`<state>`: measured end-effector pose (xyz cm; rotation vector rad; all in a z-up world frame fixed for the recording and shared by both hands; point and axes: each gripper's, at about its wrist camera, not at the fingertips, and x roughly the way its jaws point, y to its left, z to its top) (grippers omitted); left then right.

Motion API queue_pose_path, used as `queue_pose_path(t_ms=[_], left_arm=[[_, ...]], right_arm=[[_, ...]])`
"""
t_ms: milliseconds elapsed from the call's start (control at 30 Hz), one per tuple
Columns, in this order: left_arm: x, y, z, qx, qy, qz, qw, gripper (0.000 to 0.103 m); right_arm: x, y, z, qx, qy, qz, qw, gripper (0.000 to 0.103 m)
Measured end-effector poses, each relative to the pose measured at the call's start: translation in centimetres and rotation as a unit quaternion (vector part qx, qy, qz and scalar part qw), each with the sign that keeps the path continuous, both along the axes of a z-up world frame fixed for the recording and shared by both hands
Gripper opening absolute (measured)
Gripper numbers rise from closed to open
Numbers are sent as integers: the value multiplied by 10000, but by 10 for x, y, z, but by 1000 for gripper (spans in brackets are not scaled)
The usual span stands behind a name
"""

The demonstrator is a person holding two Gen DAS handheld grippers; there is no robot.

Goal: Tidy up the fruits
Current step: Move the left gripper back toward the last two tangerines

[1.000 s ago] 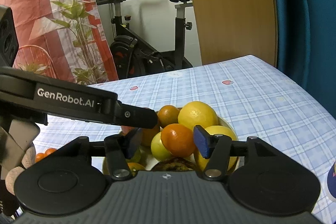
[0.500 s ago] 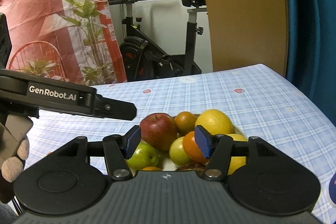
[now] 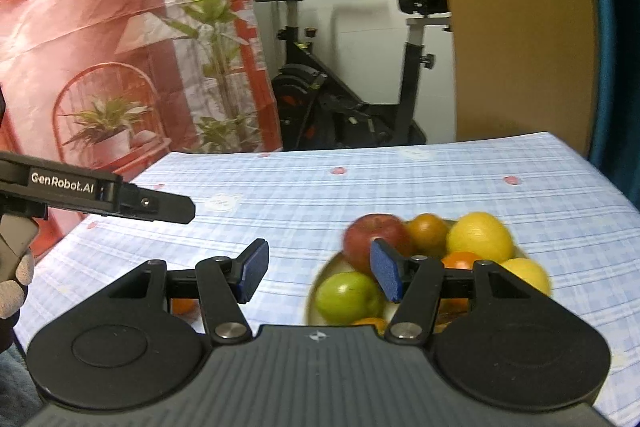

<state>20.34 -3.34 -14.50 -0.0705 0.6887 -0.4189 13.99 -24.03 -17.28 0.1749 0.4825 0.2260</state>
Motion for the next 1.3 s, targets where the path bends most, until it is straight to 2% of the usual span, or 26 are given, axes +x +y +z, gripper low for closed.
queue_pose_path(t_ms=[200, 600, 700, 867, 1300], left_arm=[[-13, 30, -8, -21, 82, 264, 9996, 66], [-36, 52, -32, 35, 143, 575, 9982, 65], [-42, 55, -37, 171, 129, 630, 9978, 65], [-45, 54, -46, 166, 260, 590, 9978, 65], [-46, 48, -54, 255, 293, 480, 9981, 65]], right_arm=[[2, 29, -4, -58, 52, 488, 9988, 60], [-1, 79, -30, -396, 279, 1391, 9891, 60], [-4, 84, -39, -469, 328, 1605, 9854, 60], [-6, 88, -50, -480, 448, 1774, 9819, 60], [-9, 91, -56, -484, 459, 2069, 9761, 60]])
